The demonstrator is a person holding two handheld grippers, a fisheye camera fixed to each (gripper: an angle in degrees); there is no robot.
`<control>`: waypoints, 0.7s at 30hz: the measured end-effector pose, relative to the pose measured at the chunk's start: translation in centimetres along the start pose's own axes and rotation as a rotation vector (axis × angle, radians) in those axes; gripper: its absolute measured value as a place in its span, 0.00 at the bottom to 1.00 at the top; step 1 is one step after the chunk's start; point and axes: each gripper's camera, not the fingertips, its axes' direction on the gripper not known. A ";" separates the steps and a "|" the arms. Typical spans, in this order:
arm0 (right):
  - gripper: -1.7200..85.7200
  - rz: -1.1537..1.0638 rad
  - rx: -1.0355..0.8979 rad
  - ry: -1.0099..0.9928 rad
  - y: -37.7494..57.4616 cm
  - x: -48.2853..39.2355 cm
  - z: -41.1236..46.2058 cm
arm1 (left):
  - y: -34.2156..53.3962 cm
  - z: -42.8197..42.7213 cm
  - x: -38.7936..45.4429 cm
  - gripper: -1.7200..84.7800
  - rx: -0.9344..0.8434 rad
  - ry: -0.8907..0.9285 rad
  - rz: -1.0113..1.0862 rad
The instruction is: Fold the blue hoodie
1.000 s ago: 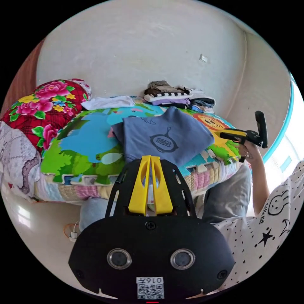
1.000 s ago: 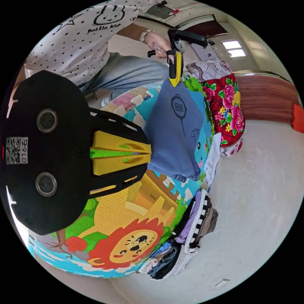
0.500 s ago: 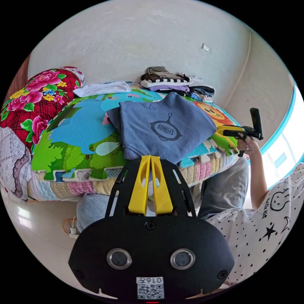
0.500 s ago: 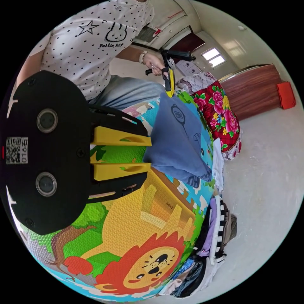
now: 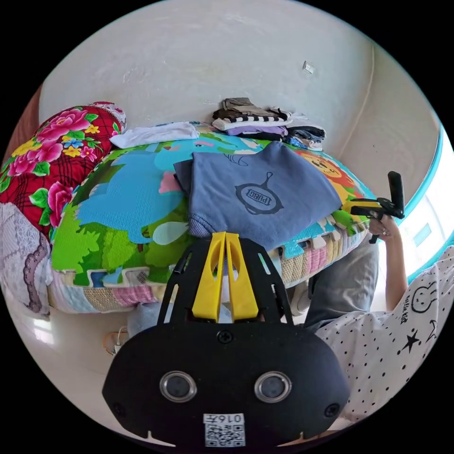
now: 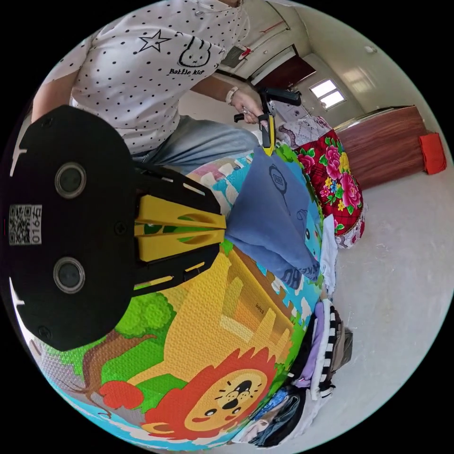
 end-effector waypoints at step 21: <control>0.13 0.007 0.120 0.063 -9.9 1.5 -2.8 | -2.0 -1.4 9.3 0.02 0.182 0.252 0.233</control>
